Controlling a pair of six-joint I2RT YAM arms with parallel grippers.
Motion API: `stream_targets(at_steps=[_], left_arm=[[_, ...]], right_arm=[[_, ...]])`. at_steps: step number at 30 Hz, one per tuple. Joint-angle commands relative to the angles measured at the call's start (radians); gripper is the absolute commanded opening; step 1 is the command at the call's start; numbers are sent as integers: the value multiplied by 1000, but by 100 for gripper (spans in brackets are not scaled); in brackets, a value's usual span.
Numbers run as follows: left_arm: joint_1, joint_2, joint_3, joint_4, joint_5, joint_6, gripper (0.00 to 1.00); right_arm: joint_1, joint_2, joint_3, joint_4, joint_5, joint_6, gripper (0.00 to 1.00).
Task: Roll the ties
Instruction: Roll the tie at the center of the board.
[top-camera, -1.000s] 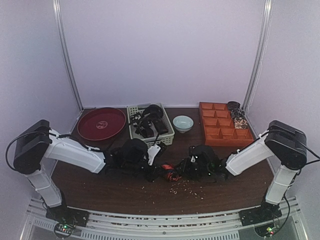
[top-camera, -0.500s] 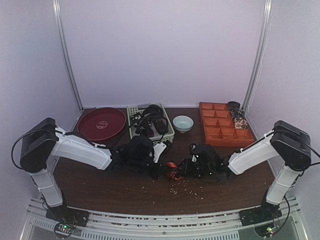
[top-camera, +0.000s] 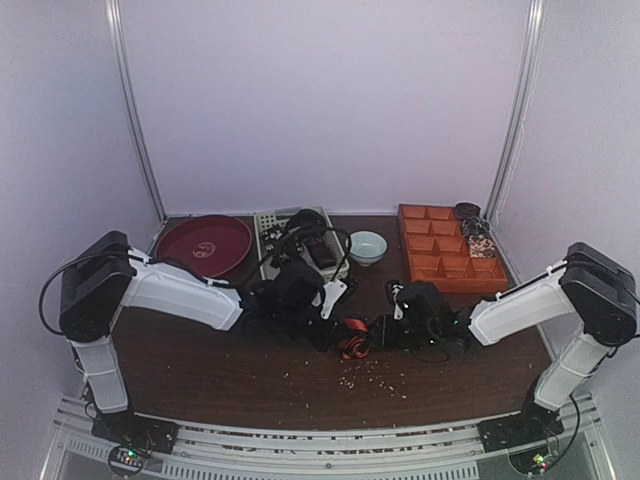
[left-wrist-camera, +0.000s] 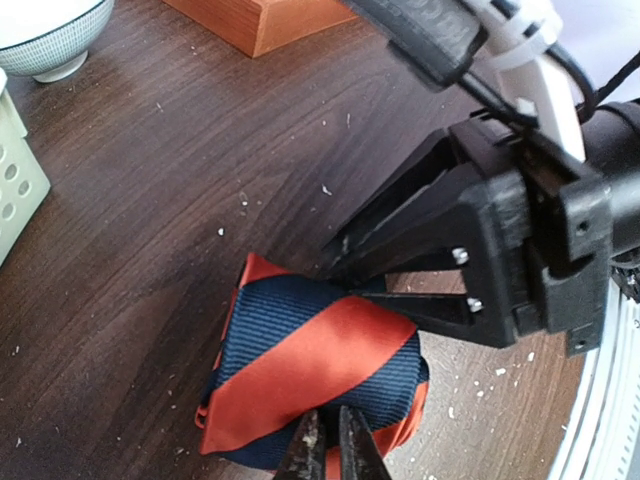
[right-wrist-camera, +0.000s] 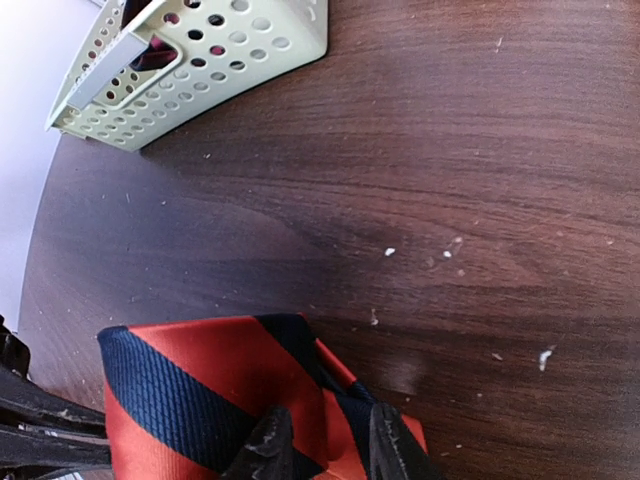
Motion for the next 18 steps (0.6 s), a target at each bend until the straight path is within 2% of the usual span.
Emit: stream_targets(at_steps=[1,6,11,14,18], left_arm=[[7,38,42,-17,-9,20,8],[6,59,68,-25,-10,20,8],[7,72,87,-33,-12,20,8],[7,79,97,-36,-11,20,8],[7,84,104,-36,-12,18,8]], right_arm=[[-15,-58,-20,-54,35,-30,35],[-31,-120,-55,-50,25,-29,45],[-60,-155,-95,85,-116,11,55],[-60,-169,-87,100,-134,27,62],[-58,-136,-43,98,-172,25,64]])
